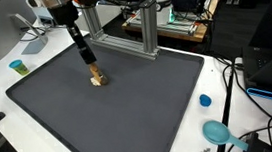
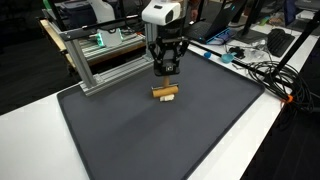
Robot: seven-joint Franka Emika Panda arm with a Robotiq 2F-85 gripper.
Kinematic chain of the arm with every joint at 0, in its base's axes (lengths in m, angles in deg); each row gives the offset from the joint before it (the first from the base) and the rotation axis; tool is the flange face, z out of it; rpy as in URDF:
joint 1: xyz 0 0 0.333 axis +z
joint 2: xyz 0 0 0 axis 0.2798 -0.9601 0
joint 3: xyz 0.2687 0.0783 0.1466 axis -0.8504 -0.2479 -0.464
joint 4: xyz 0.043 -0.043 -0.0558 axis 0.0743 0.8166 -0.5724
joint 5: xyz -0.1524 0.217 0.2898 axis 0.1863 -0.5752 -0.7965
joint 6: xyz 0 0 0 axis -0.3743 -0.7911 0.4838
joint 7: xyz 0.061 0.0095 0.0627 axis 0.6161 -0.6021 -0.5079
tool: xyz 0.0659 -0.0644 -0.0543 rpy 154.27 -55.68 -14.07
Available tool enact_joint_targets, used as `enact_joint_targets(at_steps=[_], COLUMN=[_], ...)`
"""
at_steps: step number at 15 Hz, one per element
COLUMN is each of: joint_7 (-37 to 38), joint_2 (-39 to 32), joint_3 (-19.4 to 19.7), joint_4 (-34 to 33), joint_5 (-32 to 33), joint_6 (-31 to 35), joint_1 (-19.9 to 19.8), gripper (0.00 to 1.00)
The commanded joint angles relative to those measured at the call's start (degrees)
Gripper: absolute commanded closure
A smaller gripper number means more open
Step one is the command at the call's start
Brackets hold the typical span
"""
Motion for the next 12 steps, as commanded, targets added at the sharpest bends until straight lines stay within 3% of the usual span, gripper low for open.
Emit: enact_joint_targets(at_steps=[1, 9, 12], joint_7=[2.3, 6.5, 1.6], joint_2=[-2.3, -3.2, -1.4], joint_3=[0.8, 2.4, 1.0], joint_4=[-0.8, -0.4, -0.5], joint_5=[-0.2, 3.3, 2.4], joint_6=[5.6, 6.6, -2.5], joint_1=[0.9, 2.6, 2.0], gripper=[0.78, 0.78, 0.78])
